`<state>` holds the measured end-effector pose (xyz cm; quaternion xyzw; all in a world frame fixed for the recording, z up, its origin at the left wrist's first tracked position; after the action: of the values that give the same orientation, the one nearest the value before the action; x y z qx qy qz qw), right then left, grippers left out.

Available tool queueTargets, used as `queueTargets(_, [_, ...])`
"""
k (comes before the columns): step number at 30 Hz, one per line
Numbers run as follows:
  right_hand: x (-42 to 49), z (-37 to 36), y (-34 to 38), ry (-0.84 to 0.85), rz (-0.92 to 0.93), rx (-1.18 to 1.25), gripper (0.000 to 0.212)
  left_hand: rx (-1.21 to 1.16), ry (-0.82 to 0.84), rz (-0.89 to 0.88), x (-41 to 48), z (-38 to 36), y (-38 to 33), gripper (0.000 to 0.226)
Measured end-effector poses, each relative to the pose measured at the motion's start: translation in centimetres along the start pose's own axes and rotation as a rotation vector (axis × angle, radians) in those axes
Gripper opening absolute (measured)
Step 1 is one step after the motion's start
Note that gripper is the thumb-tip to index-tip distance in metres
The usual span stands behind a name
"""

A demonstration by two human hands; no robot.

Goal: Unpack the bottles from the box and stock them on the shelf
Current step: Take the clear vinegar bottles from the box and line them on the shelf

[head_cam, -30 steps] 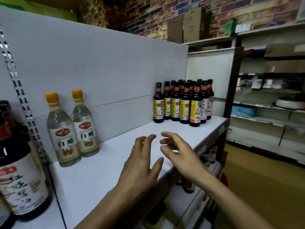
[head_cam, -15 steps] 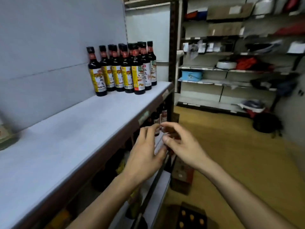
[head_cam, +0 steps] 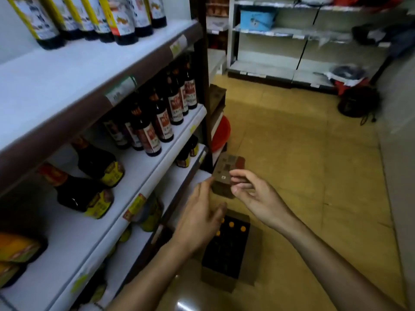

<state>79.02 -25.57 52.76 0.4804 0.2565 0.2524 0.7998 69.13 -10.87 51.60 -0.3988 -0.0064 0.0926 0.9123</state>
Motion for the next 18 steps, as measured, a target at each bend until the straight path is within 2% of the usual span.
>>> queueTargets(10, [-1.7, -4.8, -13.6, 0.054, -0.262, 0.107, 0.034, -0.052, 0.168, 0.163, -0.5, -9.9, 7.3, 0.061])
queueTargets(18, [0.7, -12.5, -26.9, 0.013, -0.412, 0.193, 0.035, -0.087, 0.299, 0.262, 0.5, -20.8, 19.1, 0.065])
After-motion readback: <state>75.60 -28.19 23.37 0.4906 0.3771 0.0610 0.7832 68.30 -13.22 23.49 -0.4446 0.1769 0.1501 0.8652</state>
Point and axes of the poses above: each hand's wrist, its own x-axis towards the middle knuckle, its own z-axis out of the back of the hand, y = z × x, the point moved 2 cm from there along x, towards the middle knuckle, and after that the axes turned 6 degrees about y, right-handed, at the moved point
